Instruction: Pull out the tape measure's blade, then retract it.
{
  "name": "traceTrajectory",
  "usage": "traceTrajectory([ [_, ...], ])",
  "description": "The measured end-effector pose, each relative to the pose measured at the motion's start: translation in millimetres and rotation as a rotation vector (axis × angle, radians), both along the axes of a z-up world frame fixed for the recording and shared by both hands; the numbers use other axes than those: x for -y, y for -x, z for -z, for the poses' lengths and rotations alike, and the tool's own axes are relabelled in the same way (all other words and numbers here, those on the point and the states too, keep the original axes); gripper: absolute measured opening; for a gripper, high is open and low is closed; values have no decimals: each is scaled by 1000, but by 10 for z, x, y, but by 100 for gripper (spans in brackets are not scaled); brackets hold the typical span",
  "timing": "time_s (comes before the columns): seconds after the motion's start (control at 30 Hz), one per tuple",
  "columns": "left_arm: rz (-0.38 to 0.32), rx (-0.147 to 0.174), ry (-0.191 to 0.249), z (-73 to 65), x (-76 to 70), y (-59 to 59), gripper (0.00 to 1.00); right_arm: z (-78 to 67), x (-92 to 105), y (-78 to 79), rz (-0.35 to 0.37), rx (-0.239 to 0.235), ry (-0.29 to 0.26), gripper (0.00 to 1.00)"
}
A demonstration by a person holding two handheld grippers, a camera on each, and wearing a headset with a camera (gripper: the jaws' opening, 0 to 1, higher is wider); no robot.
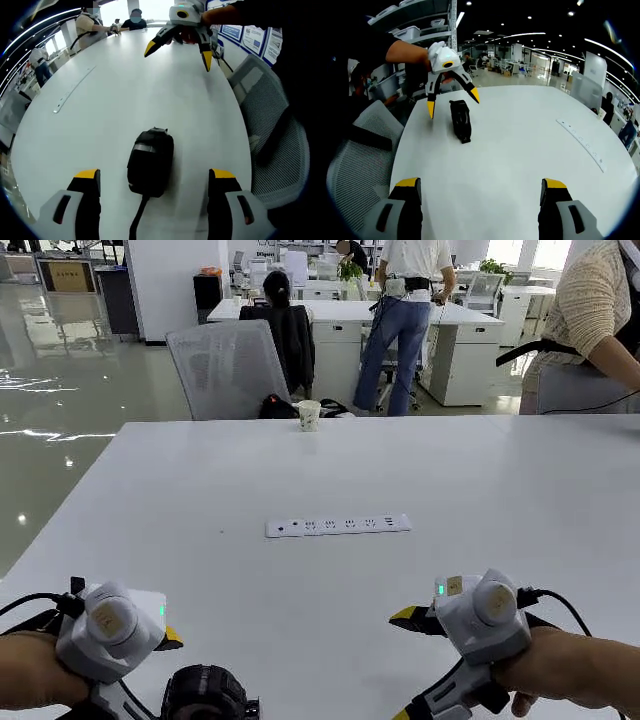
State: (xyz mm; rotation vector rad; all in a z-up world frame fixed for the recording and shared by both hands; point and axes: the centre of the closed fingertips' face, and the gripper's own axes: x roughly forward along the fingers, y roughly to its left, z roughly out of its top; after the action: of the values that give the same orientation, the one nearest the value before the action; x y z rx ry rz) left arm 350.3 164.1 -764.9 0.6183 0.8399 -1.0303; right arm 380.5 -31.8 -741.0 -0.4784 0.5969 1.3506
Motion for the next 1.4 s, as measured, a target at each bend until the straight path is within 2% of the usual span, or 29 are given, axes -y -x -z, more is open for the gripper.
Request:
traceTrajectory([
  [0.1,7,5,-19,38,14,-20,80,1,-65,-13,-4,-4,-3,99],
  [0.2,10,2,-18,47,52,-20,78,11,-134,-29,-14,-4,0,99],
  [0.23,13,7,-19,46,60,-31,77,16,-150,-32,-16,-3,1,99],
  [0.27,15,33,-24,33,62,-71,76,18,-167,-32,-19,-2,1,99],
  [0.3,20,38,-23,25,77,-74,75,18,-193,-29,-23,0,1,99],
  [0.4,33,23,-10,22,120,-52,73,51,-246,-29,-33,3,8,99],
  [0.5,79,32,-37,59,119,-41,67,79,-318,-16,-44,-3,8,99],
  [0.63,90,34,-33,59,154,-39,61,117,-412,15,-66,-6,19,99],
  [0.77,100,37,-26,51,174,-63,50,138,-494,33,-79,-15,21,99],
  [0.87,95,31,-13,47,207,-74,49,137,-570,20,-82,-25,15,99],
  [1.03,119,15,-18,81,251,-50,43,122,-678,-3,-82,-34,0,99],
  [1.1,122,26,-35,88,240,-60,37,127,-710,-1,-84,-36,3,99],
  [1.13,107,39,-38,78,228,-110,33,130,-734,4,-90,-34,4,99],
  [1.17,104,17,-26,85,243,-97,33,131,-749,6,-94,-33,4,99],
  [1.27,104,21,-38,89,233,-94,32,137,-801,25,-106,-33,2,99],
  [1.4,108,8,-72,110,218,-89,32,191,-855,42,-123,-28,15,99],
])
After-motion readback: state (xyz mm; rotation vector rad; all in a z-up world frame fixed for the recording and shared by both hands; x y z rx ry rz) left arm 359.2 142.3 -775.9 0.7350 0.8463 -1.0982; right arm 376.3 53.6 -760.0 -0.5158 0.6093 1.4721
